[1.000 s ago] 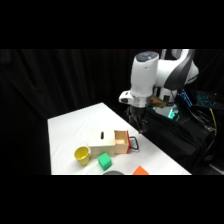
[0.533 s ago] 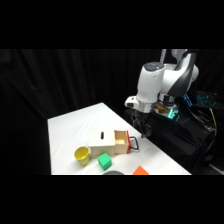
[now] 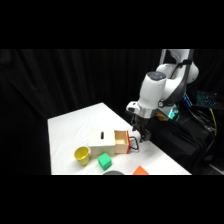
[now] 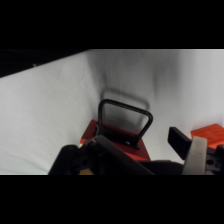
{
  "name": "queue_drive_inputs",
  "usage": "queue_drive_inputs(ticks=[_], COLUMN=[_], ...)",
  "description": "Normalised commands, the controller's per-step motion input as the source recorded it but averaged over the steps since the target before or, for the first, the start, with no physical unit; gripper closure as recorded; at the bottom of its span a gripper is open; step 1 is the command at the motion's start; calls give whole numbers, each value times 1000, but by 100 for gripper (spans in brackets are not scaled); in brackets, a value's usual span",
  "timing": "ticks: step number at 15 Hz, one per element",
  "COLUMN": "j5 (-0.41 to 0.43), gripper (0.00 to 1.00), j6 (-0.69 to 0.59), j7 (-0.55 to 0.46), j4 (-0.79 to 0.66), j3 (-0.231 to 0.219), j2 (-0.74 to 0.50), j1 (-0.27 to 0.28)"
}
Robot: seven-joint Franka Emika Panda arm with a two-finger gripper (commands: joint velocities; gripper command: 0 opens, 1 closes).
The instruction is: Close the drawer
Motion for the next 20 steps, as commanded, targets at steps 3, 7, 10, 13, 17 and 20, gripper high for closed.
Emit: queue_drive_inputs(ticks=[3, 7, 10, 13, 17, 20], j5=[-498, -434, -309, -287, -305, -350], gripper=[0, 0, 0, 0, 0, 0], j6=[322, 231, 206, 212, 222, 208], j7=[492, 436, 327, 293, 287, 313], j4=[-19, 14, 34, 58, 97, 163], j3=[-131, -135, -107, -117, -154, -210], j2=[75, 80, 119, 140, 175, 186], j1=[11, 39, 46, 50, 66, 99])
